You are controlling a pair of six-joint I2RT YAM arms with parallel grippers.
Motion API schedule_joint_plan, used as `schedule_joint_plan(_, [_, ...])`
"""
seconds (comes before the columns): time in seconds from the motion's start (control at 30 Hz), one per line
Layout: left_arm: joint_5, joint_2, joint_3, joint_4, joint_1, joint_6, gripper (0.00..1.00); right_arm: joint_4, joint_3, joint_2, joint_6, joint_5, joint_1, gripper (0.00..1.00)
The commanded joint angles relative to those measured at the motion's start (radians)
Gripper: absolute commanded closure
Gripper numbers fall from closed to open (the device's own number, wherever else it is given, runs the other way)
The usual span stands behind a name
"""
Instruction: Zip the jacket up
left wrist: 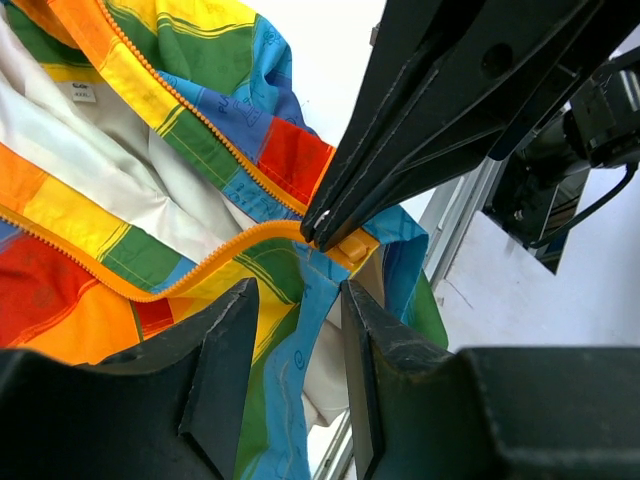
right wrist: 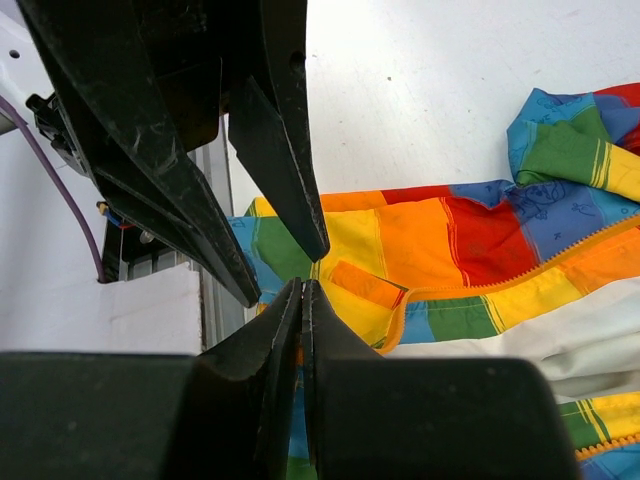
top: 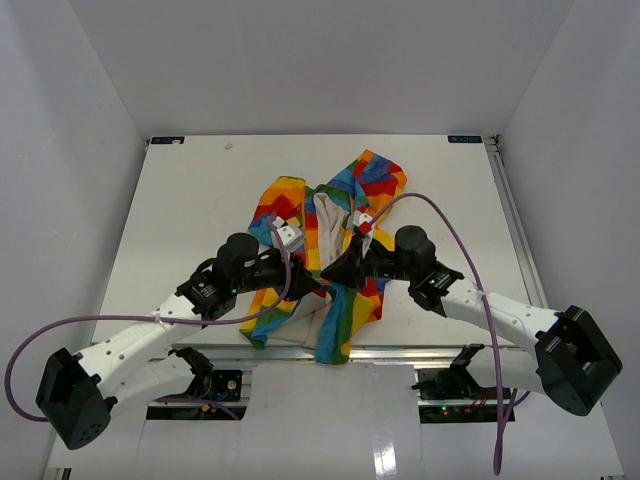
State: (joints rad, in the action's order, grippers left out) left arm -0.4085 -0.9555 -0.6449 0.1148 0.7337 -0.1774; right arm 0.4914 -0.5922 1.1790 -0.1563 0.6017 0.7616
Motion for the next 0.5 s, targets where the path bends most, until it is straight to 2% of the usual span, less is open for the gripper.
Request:
schedule_joint_plan(0.0, [0.008, -0.016, -0.002, -0.064, 0.034, 0.063, 0.51, 0.062, -0.003, -0.002, -0.021, -0.005, 0.004, 0.92])
schedule_joint_plan(0.47, [0.070, -0.034, 0.014, -0.088, 0.094, 0.082, 0.48, 0.056, -0.011, 0.011, -0.026, -0.014, 0.004, 0.92])
